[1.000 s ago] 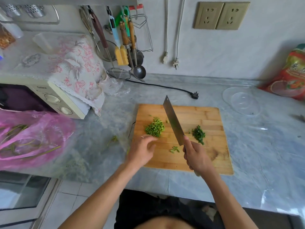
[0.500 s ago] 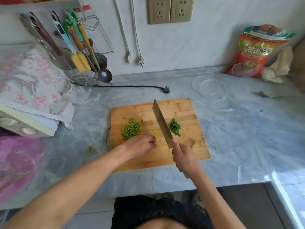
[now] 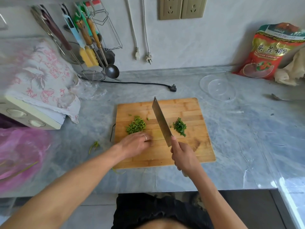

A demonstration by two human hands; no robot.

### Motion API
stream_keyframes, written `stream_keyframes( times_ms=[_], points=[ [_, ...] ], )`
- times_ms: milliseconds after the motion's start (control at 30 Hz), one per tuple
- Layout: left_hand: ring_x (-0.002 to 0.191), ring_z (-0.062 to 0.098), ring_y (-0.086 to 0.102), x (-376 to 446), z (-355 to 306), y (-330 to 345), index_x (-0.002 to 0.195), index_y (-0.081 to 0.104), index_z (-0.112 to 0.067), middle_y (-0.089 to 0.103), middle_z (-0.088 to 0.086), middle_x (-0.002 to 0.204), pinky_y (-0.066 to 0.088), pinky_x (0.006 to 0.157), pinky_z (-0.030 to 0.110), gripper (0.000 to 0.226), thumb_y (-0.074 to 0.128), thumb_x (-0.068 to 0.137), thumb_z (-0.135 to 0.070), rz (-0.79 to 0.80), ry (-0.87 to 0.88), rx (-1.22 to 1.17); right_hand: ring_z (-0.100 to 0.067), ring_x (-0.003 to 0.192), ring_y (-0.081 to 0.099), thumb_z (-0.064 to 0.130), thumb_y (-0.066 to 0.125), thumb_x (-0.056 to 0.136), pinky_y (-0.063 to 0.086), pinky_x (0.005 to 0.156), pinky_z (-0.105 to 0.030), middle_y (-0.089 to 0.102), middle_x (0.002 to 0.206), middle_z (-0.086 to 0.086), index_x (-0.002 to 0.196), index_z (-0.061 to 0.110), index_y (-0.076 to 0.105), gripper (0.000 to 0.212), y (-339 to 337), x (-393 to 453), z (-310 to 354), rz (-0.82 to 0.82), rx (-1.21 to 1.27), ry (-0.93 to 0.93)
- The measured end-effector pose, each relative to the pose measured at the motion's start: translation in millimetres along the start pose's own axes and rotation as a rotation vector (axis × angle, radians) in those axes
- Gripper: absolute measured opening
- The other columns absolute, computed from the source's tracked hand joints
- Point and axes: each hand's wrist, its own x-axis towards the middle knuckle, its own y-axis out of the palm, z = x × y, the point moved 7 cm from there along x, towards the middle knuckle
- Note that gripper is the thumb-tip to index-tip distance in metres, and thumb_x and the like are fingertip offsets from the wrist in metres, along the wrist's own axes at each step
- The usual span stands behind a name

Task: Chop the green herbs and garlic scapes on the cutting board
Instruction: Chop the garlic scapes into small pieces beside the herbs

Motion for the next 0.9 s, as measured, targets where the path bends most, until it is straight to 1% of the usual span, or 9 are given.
stream_keyframes(
  times_ms=[33, 100, 200, 333, 467, 567, 667, 800, 900],
  points=[
    [0.121, 0.025, 0.055, -2, 6, 0, 0.124, 0.066, -0.014, 0.061, 0.005, 0.131, 0.045, 0.099, 0.035, 0.033, 0.048, 0.102, -0.031, 0.002, -0.018, 0.004, -0.016, 0.051, 0.039, 0.066, 0.029, 0.094, 0.036, 0.051, -0.031, 0.045, 0.058, -0.004, 0.07, 0.01, 0.046, 0.063, 1, 0, 1, 0.0, 0.0, -0.004],
    [0.104, 0.032, 0.064, -4, 21, -8, 0.106, 0.073, -0.008, 0.068, 0.01, 0.114, 0.055, 0.082, 0.038, 0.019, 0.068, 0.089, -0.015, -0.041, -0.068, 0.01, -0.017, 0.051, 0.038, 0.067, 0.029, 0.094, 0.035, 0.051, -0.031, 0.043, 0.058, -0.005, 0.069, 0.011, 0.045, 0.063, 1, 0, 2, -0.004, 0.007, -0.016],
    [0.088, 0.029, 0.068, -9, 27, -22, 0.087, 0.076, -0.007, 0.071, 0.008, 0.096, 0.058, 0.069, 0.034, 0.023, 0.084, 0.066, -0.001, -0.149, -0.064, 0.019, -0.017, 0.051, 0.038, 0.066, 0.028, 0.094, 0.036, 0.052, -0.032, 0.044, 0.058, -0.004, 0.069, 0.01, 0.045, 0.064, 3, -1, 3, -0.006, -0.001, -0.018],
    [0.089, 0.02, 0.065, -14, -3, -13, 0.093, 0.076, -0.015, 0.07, 0.001, 0.098, 0.056, 0.076, 0.029, 0.027, 0.085, 0.068, -0.01, -0.12, 0.136, 0.005, -0.016, 0.052, 0.042, 0.064, 0.028, 0.096, 0.038, 0.053, -0.031, 0.047, 0.059, -0.004, 0.071, 0.01, 0.048, 0.063, 10, -2, 4, 0.002, -0.039, 0.001],
    [0.084, 0.02, 0.067, -10, 15, -18, 0.086, 0.075, -0.014, 0.07, 0.002, 0.093, 0.055, 0.07, 0.027, 0.031, 0.091, 0.06, -0.007, -0.164, 0.051, 0.026, -0.016, 0.053, 0.039, 0.068, 0.028, 0.094, 0.036, 0.052, -0.031, 0.044, 0.06, -0.005, 0.072, 0.012, 0.047, 0.063, 19, -3, 5, 0.04, -0.022, -0.007],
    [0.088, 0.025, 0.065, -20, 20, -19, 0.086, 0.074, -0.011, 0.069, 0.007, 0.095, 0.056, 0.074, 0.033, 0.02, 0.078, 0.068, -0.002, -0.18, 0.057, 0.022, -0.015, 0.053, 0.042, 0.067, 0.029, 0.094, 0.037, 0.052, -0.031, 0.046, 0.059, -0.004, 0.071, 0.011, 0.048, 0.063, 24, -3, 5, 0.047, -0.027, -0.003],
    [0.099, 0.023, 0.06, -36, 19, -10, 0.098, 0.076, -0.017, 0.066, 0.005, 0.105, 0.051, 0.087, 0.034, 0.03, 0.056, 0.076, -0.021, -0.12, 0.093, 0.033, -0.015, 0.053, 0.043, 0.067, 0.03, 0.094, 0.038, 0.053, -0.031, 0.048, 0.058, -0.002, 0.071, 0.011, 0.049, 0.064, 26, -1, 3, 0.038, -0.032, 0.003],
    [0.093, 0.025, 0.064, -34, 21, -12, 0.089, 0.077, -0.015, 0.069, 0.005, 0.097, 0.053, 0.08, 0.035, 0.022, 0.078, 0.069, -0.005, -0.16, 0.058, 0.086, -0.015, 0.052, 0.042, 0.071, 0.029, 0.092, 0.038, 0.054, -0.032, 0.047, 0.056, 0.001, 0.07, 0.013, 0.05, 0.065, 31, 1, 2, 0.029, -0.023, 0.015],
    [0.087, 0.025, 0.064, -27, 22, -18, 0.08, 0.076, -0.012, 0.07, 0.004, 0.086, 0.053, 0.074, 0.035, 0.023, 0.084, 0.062, 0.0, -0.228, -0.069, 0.069, -0.014, 0.05, 0.04, 0.068, 0.029, 0.093, 0.036, 0.053, -0.032, 0.045, 0.055, 0.002, 0.069, 0.014, 0.047, 0.063, 37, 0, 6, 0.036, -0.012, -0.006]
  ],
)
